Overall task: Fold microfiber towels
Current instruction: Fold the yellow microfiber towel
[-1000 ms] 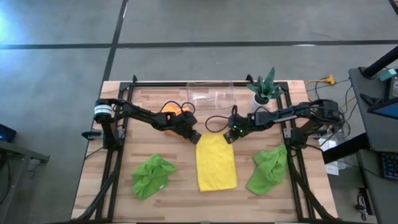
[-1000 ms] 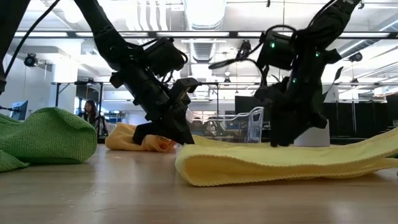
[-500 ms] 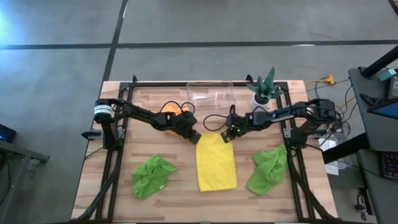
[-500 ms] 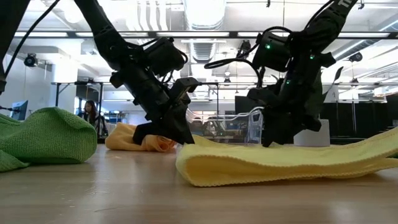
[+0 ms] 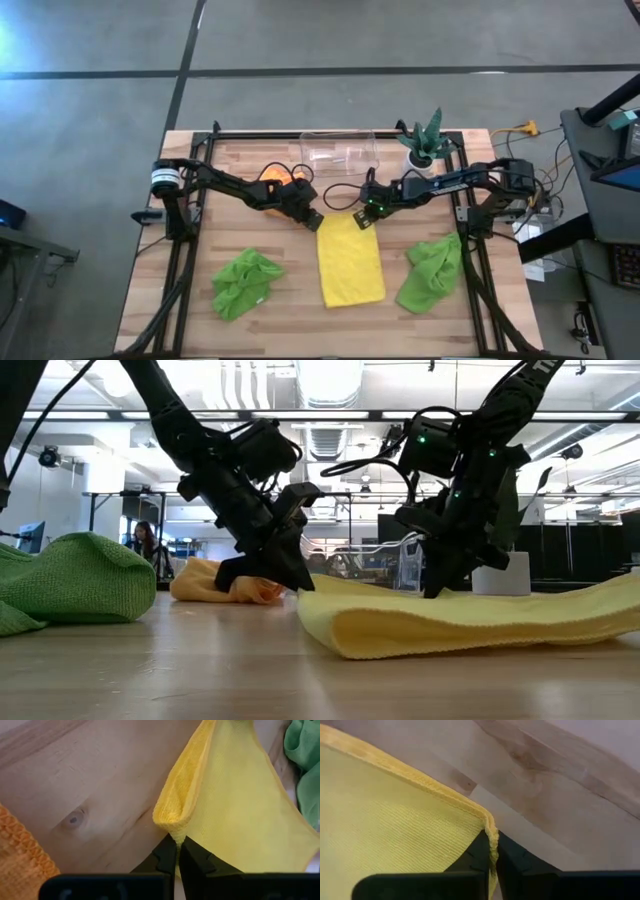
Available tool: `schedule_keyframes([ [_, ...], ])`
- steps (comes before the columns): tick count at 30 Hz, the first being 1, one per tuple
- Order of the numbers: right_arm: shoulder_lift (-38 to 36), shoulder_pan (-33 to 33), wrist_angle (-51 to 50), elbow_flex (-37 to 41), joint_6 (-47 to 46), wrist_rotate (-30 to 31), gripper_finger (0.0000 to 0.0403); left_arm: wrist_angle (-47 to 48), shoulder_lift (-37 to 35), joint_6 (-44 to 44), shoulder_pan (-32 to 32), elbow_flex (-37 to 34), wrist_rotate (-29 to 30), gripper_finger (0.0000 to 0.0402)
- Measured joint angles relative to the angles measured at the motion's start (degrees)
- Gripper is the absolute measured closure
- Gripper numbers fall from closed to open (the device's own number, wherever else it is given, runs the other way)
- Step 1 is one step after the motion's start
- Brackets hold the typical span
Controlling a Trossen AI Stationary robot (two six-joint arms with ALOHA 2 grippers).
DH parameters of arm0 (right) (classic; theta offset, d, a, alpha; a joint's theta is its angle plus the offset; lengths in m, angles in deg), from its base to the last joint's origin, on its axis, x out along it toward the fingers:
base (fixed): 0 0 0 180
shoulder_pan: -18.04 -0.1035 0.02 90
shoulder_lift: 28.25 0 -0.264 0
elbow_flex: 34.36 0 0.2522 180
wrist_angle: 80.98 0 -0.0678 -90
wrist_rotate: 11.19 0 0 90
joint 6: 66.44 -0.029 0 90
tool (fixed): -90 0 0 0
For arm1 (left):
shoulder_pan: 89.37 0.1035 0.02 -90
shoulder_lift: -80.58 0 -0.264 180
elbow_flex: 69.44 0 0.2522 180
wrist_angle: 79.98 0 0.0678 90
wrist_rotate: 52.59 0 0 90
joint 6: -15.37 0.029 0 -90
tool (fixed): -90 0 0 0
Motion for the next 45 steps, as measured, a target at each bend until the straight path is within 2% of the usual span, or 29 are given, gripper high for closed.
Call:
schedule_keyframes([
  [11,-2.8,-0.2,-1.8,-2.7,2.7,-1.2,0.0394,-1.7,-1.0,0.0,0.0,0.7,-0.1,0.0401],
  [28,-11.1,-1.0,-6.0,-5.2,7.4,1.7,0.0395,-2.6,-6.6,4.8,0.3,2.9,3.3,0.0401],
  [39,-16.3,-8.4,-9.9,-5.2,9.5,7.9,0.0395,-2.2,-6.6,9.3,-0.9,2.2,3.3,0.0401],
  [45,-17.4,-12.3,-11.3,-4.0,10.1,9.8,0.0395,-2.1,-6.7,17.1,-2.3,2.2,3.3,0.0401],
])
